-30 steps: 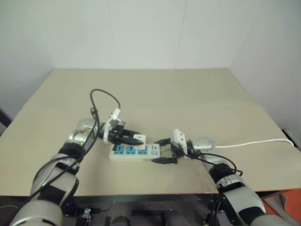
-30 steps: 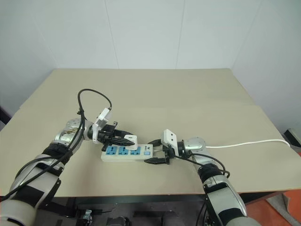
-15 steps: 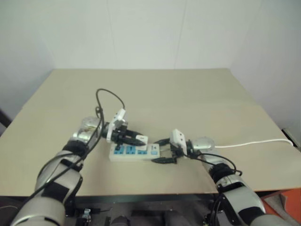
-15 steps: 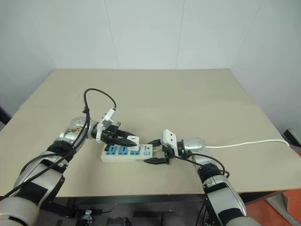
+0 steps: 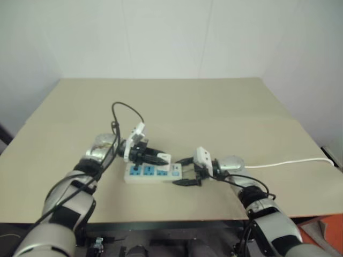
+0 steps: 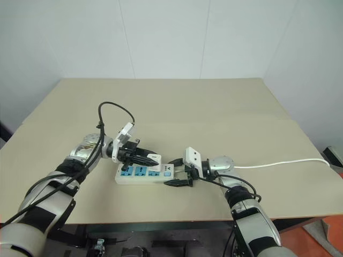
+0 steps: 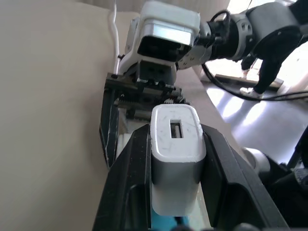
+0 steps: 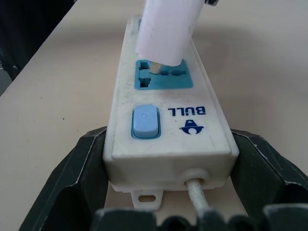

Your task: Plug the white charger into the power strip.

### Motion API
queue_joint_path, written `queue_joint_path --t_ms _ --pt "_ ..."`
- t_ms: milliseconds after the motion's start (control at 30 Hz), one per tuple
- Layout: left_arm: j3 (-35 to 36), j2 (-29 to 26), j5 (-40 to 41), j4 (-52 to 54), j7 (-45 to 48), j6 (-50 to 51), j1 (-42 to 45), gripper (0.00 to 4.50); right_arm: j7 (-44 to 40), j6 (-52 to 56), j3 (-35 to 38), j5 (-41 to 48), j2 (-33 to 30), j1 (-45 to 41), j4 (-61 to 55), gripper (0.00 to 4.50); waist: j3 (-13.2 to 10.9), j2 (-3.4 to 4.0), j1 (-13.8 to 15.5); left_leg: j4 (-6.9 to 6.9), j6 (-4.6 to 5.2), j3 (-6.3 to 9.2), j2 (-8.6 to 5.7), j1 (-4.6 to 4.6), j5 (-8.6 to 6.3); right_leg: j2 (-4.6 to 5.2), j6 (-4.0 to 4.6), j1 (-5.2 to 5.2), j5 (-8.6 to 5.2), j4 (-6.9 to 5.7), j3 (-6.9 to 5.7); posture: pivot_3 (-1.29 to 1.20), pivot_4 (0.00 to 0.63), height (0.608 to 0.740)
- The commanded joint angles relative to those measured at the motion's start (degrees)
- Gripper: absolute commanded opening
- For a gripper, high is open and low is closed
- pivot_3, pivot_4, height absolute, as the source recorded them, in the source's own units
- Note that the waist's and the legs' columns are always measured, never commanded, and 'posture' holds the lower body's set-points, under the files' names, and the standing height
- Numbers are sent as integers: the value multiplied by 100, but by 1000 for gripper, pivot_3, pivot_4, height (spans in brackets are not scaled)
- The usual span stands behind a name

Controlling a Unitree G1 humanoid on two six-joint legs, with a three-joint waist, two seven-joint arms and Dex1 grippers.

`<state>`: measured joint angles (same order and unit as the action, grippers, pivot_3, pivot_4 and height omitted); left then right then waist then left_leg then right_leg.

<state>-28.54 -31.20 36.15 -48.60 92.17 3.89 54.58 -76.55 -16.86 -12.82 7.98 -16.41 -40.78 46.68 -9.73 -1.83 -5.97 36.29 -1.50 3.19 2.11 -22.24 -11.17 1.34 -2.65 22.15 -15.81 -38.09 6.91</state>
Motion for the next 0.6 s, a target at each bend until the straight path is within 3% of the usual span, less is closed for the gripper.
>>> queue_joint_path --t_ms 33,600 --pt "-65 -108 74 167 33 -45 33 1012 240 119 -126 -363 -49 111 182 3423 0 0 0 0 0 0 0 0 0 0 0 0 0 1 0 0 150 740" --pt "-216 -87 -289 -78 33 -602 -108 1012 272 119 -135 -377 -50 106 203 3423 0 0 0 -2 0 0 1 1 0 -1 0 0 0 2 2 0 150 740"
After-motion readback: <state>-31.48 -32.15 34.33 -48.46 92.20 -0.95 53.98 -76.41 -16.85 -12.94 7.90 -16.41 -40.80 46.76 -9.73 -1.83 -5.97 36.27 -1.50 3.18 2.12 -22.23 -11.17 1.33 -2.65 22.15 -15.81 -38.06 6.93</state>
